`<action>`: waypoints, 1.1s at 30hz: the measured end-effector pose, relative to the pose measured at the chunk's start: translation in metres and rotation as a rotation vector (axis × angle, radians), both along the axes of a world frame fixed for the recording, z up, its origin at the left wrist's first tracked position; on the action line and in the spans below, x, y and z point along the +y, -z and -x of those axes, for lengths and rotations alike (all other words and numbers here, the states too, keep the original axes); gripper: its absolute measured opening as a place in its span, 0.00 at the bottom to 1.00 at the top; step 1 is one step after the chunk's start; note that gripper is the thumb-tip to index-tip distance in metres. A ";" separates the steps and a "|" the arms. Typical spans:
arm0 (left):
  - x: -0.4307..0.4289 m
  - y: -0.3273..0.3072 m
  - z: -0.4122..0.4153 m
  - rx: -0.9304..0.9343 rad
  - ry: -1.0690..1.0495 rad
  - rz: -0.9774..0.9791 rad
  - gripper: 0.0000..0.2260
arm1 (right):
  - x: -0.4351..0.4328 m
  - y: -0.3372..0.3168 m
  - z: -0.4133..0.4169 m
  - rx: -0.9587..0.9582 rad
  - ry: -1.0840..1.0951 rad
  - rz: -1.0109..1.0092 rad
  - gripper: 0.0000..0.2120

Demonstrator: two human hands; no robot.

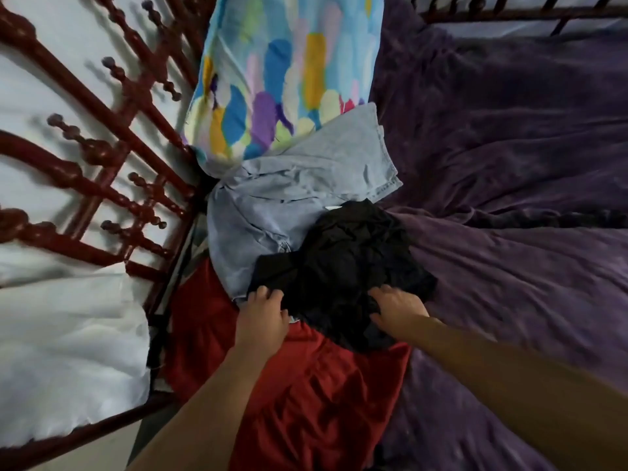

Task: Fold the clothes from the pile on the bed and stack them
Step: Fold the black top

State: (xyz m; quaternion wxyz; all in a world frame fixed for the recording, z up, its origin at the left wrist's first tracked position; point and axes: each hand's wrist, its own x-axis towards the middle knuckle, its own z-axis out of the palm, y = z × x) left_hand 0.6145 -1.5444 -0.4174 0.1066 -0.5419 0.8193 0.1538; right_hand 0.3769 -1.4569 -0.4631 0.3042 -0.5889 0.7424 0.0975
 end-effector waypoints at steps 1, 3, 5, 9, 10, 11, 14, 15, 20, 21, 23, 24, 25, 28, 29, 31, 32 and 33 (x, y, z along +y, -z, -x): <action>-0.012 0.010 0.000 -0.002 0.008 0.021 0.18 | -0.010 0.009 -0.009 0.000 0.025 0.012 0.29; -0.033 0.032 -0.003 -0.045 0.027 0.033 0.24 | -0.026 0.029 -0.024 0.039 0.059 -0.017 0.39; -0.049 0.050 -0.007 -0.128 0.040 0.024 0.28 | -0.035 0.048 -0.032 0.116 0.088 -0.070 0.38; -0.066 0.063 -0.009 -0.114 0.062 0.065 0.13 | -0.040 0.056 -0.024 0.157 0.205 0.047 0.14; -0.068 0.060 -0.006 -0.046 0.054 0.074 0.11 | -0.039 0.049 -0.017 0.077 0.341 0.088 0.12; -0.070 0.054 -0.002 0.044 0.030 0.055 0.10 | -0.037 0.042 -0.007 -0.014 0.495 0.136 0.11; -0.079 0.017 0.023 0.301 -0.068 -0.039 0.08 | -0.032 0.004 0.030 -0.208 0.875 0.315 0.11; -0.082 0.002 0.034 0.352 -0.084 -0.055 0.08 | -0.031 -0.011 0.042 -0.238 0.945 0.380 0.10; -0.083 -0.075 0.102 0.610 -0.095 -0.090 0.06 | -0.025 -0.093 0.092 -0.258 1.132 0.652 0.11; -0.080 -0.092 0.114 0.641 -0.084 -0.082 0.06 | -0.019 -0.110 0.101 -0.258 1.153 0.695 0.12; -0.071 -0.124 0.136 0.683 -0.027 -0.073 0.04 | 0.000 -0.143 0.122 -0.243 1.173 0.770 0.12; -0.064 -0.139 0.144 0.698 0.006 -0.077 0.03 | 0.012 -0.158 0.132 -0.224 1.174 0.808 0.12; -0.055 -0.152 0.152 0.710 0.036 -0.088 0.01 | 0.026 -0.173 0.142 -0.197 1.170 0.844 0.12; -0.014 -0.180 0.168 0.728 0.089 -0.167 0.04 | 0.077 -0.207 0.171 -0.119 1.148 0.932 0.11; 0.002 -0.183 0.173 0.733 0.098 -0.201 0.05 | 0.097 -0.214 0.179 -0.105 1.150 0.942 0.10; 0.038 -0.183 0.180 0.721 0.121 -0.265 0.06 | 0.141 -0.221 0.191 -0.079 1.165 0.945 0.09; 0.057 -0.178 0.182 0.701 0.139 -0.296 0.07 | 0.164 -0.219 0.195 -0.060 1.168 0.931 0.09; 0.077 -0.170 0.184 0.667 0.165 -0.327 0.07 | 0.188 -0.215 0.197 -0.035 1.163 0.902 0.07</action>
